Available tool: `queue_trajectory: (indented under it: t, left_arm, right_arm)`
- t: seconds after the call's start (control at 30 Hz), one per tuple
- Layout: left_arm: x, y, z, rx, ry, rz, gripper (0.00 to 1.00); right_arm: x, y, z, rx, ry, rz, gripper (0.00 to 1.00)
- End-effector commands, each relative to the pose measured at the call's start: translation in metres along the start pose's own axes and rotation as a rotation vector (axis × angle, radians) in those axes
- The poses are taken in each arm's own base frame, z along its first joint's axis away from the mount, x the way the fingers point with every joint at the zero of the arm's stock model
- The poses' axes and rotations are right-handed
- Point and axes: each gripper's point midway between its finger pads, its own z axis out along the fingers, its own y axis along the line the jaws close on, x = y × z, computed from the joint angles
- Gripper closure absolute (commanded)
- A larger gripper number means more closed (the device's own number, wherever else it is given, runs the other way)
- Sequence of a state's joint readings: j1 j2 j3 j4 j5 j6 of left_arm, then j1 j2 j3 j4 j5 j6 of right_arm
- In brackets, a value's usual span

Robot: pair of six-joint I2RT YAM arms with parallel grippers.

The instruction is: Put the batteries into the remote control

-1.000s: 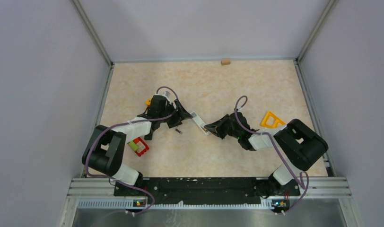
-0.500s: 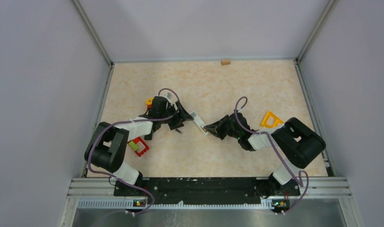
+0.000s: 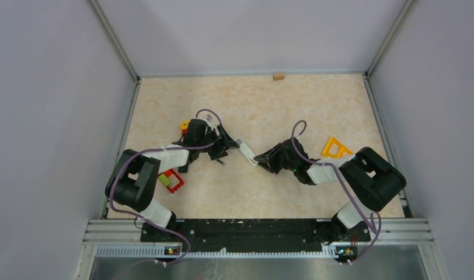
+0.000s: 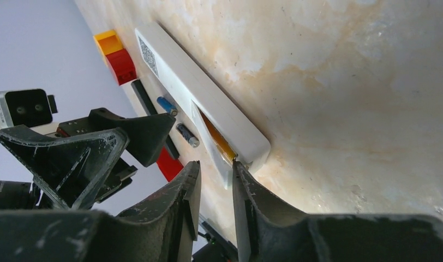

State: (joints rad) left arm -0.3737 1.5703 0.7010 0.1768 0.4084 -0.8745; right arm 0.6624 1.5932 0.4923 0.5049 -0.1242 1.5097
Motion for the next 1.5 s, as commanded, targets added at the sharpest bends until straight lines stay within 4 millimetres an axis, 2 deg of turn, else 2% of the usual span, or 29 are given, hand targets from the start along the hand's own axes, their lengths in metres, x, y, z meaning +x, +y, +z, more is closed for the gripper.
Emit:
queue_trajectory:
  t: [0.0, 0.2, 0.53, 0.77, 0.87, 1.03, 1.23, 1.33, 1.47]
  left_arm:
    - [-0.003, -0.003, 0.002, 0.027, -0.01, 0.005, 0.26]
    - [-0.003, -0.004, 0.002, 0.032, -0.005, 0.004, 0.25]
    - [-0.003, -0.004, 0.006, 0.031, 0.005, -0.004, 0.23]
    - [-0.021, -0.007, 0.004, -0.013, -0.048, 0.031, 0.15]
    - [-0.028, -0.006, 0.006, -0.044, -0.055, 0.052, 0.09]
    - [-0.046, -0.002, 0.013, -0.102, -0.073, 0.103, 0.04]
    - [-0.065, 0.004, 0.029, -0.146, -0.036, 0.199, 0.03]
    - [-0.075, 0.014, 0.035, -0.18, -0.037, 0.211, 0.03]
    - [-0.07, 0.008, 0.044, -0.111, 0.011, 0.212, 0.08]
  right_arm:
    - [-0.005, 0.025, -0.008, -0.046, -0.025, -0.027, 0.7]
    - [-0.002, 0.026, -0.017, -0.044, -0.014, -0.03, 0.65]
    - [-0.003, 0.001, -0.011, 0.041, -0.015, -0.027, 0.65]
    - [-0.005, -0.005, 0.0, 0.074, -0.018, -0.067, 0.67]
    - [-0.004, -0.006, 0.004, 0.069, -0.01, -0.085, 0.65]
    - [-0.005, -0.002, 0.006, 0.055, -0.013, -0.104, 0.62]
    - [-0.005, -0.008, 0.011, 0.086, -0.006, -0.123, 0.59]
    - [-0.005, -0.014, 0.012, 0.108, -0.005, -0.128, 0.59]
    - [-0.006, -0.019, 0.011, 0.119, -0.01, -0.128, 0.65]
